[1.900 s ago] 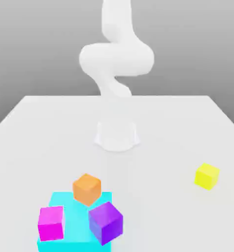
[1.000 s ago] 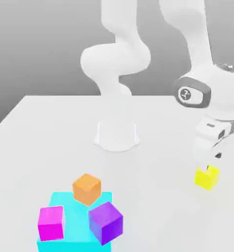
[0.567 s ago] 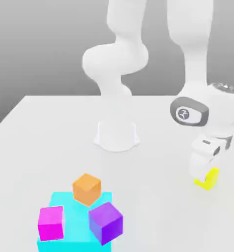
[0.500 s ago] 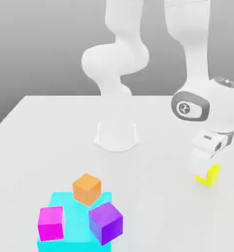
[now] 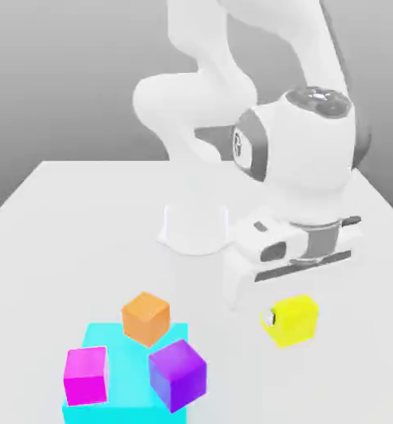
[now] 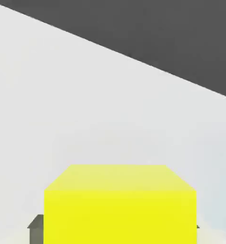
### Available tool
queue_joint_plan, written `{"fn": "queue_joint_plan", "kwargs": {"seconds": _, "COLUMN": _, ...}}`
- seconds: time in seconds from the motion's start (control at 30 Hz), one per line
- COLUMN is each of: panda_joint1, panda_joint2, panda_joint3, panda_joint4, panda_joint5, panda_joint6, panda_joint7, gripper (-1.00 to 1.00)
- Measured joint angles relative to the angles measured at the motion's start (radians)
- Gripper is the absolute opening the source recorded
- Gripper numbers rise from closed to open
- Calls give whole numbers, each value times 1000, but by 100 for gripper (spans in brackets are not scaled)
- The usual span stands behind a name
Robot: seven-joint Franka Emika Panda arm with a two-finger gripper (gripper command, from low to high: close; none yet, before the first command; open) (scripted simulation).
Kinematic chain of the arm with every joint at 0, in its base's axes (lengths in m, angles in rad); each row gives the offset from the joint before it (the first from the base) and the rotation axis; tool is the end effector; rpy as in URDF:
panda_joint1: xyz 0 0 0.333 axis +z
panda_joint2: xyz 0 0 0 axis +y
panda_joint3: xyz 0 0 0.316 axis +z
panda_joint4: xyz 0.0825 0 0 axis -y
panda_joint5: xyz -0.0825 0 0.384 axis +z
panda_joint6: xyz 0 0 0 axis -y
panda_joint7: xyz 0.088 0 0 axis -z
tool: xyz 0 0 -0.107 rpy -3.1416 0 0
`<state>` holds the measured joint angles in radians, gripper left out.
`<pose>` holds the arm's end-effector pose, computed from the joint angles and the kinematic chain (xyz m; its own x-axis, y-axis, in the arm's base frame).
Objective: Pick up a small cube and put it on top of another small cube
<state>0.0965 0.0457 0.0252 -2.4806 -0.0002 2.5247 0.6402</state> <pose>0.4702 0.0576 0.2718 0.8686 -0.4955 -0.0019 -0.4955 -0.8686 0.0001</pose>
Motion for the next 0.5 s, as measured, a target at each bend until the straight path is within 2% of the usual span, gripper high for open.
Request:
{"fn": "queue_joint_plan", "kwargs": {"seconds": 0.23, "panda_joint1": -257, "panda_joint2": 8, "panda_joint3": -118, "panda_joint4": 170, "panda_joint5": 13, "panda_joint6": -161, "panda_joint7": -119, "gripper": -100}}
{"fn": "queue_joint_plan", "kwargs": {"seconds": 0.33, "panda_joint1": -268, "panda_joint2": 83, "panda_joint3": -118, "panda_joint4": 168, "panda_joint5": 26, "panda_joint6": -84, "panda_joint7": -141, "gripper": -100}}
{"fn": "queue_joint_plan", "kwargs": {"seconds": 0.37, "panda_joint1": -269, "panda_joint2": 111, "panda_joint3": -118, "panda_joint4": 161, "panda_joint5": 30, "panda_joint6": -50, "panda_joint7": -144, "gripper": 100}}
{"fn": "queue_joint_plan", "kwargs": {"seconds": 0.5, "panda_joint1": -269, "panda_joint2": 111, "panda_joint3": -118, "panda_joint4": 161, "panda_joint5": 30, "panda_joint6": -50, "panda_joint7": -144, "gripper": 100}}
